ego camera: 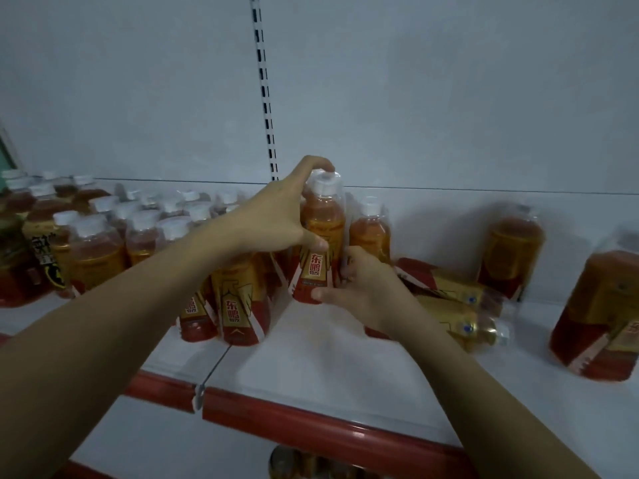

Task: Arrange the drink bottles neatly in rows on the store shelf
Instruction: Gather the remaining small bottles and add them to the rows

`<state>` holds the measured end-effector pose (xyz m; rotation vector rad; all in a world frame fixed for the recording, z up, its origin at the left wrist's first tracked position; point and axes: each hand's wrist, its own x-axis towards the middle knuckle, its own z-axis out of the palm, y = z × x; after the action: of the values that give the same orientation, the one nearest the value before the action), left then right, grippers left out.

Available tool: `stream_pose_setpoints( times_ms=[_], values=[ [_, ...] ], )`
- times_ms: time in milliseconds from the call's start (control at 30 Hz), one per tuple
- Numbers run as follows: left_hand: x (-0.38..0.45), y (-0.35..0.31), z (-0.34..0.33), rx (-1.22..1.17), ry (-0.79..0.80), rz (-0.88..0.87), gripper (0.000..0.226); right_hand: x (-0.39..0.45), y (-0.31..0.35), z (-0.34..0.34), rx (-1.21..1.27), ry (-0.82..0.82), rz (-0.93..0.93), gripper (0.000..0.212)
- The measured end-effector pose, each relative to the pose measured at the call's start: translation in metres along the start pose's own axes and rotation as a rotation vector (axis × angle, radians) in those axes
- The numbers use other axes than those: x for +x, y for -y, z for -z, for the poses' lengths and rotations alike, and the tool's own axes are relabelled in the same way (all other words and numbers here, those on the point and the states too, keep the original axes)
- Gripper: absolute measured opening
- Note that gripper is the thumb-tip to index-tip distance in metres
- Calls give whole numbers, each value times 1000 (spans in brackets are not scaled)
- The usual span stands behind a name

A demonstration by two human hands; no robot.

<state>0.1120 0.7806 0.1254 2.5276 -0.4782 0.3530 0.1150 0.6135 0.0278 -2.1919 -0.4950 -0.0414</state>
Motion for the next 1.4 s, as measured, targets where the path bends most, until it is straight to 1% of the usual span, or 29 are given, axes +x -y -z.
stream_pose_setpoints(
  times_ms=[33,67,133,233,333,500,567,600,633,667,700,733,767,800,833,900,933,1000,1067,1100,1200,1233,1300,1333,1400],
  values=[
    [4,1,-6,40,13,12,90,5,2,-5,53,33,-31,58],
    [7,3,-13,83,32,25,90,9,2,-11,66,22,-63,59],
    [13,7,-24,163,89,41,91,17,1,-26,21,-53,-119,53],
    [25,12,-30,201,138,94,91,23,-1,-38,-95,-111,-116,48],
    [34,18,-27,261,151,132,92,25,-1,-39,-146,-96,-102,48],
    [36,30,-29,268,138,87,92,28,8,-43,-212,-105,-176,52],
    [34,33,-27,265,153,78,95,25,12,-40,-202,-103,-196,45],
    [33,33,-26,276,150,56,100,22,12,-36,-188,-142,-168,36],
    [32,32,-25,288,118,17,105,20,11,-28,-152,-223,-123,24],
    [32,28,-22,277,55,-36,106,17,11,-17,-105,-330,-78,14],
    [34,22,-20,238,-14,-89,103,15,11,-3,-92,-435,-47,10],
    [39,16,-18,193,-54,-131,98,18,9,11,-125,-517,-22,13],
    [45,8,-17,169,-50,-154,96,21,6,23,-187,-551,-27,23],
    [52,2,-20,173,-8,-159,98,26,3,32,-232,-530,-67,34],
    [59,-2,-26,211,56,-149,101,31,0,35,-247,-454,-129,43],
    [72,-4,-42,340,155,-120,99,38,-1,25,-200,-295,-245,51],
    [76,-4,-49,392,166,-116,94,40,-5,17,-165,-276,-266,55],
    [79,-5,-53,406,121,-126,84,39,-12,8,-89,-352,-251,60],
    [77,-12,-46,356,43,-198,82,33,-7,12,-10,-444,-188,57],
    [73,-17,-39,288,10,-246,82,27,0,17,11,-493,-156,55],
    [52,-34,-9,-45,-48,-371,82,3,35,35,85,-600,-60,55],
    [41,-37,1,-138,-48,-399,80,-8,48,37,135,-596,-13,53],
    [19,-40,16,-233,-61,-428,77,-27,64,36,244,-545,42,50],
    [8,-39,19,-263,-69,-427,75,-36,68,32,272,-502,31,51],
    [-12,-33,14,-306,-88,-368,72,-52,64,15,308,-411,-12,59]
  ],
)
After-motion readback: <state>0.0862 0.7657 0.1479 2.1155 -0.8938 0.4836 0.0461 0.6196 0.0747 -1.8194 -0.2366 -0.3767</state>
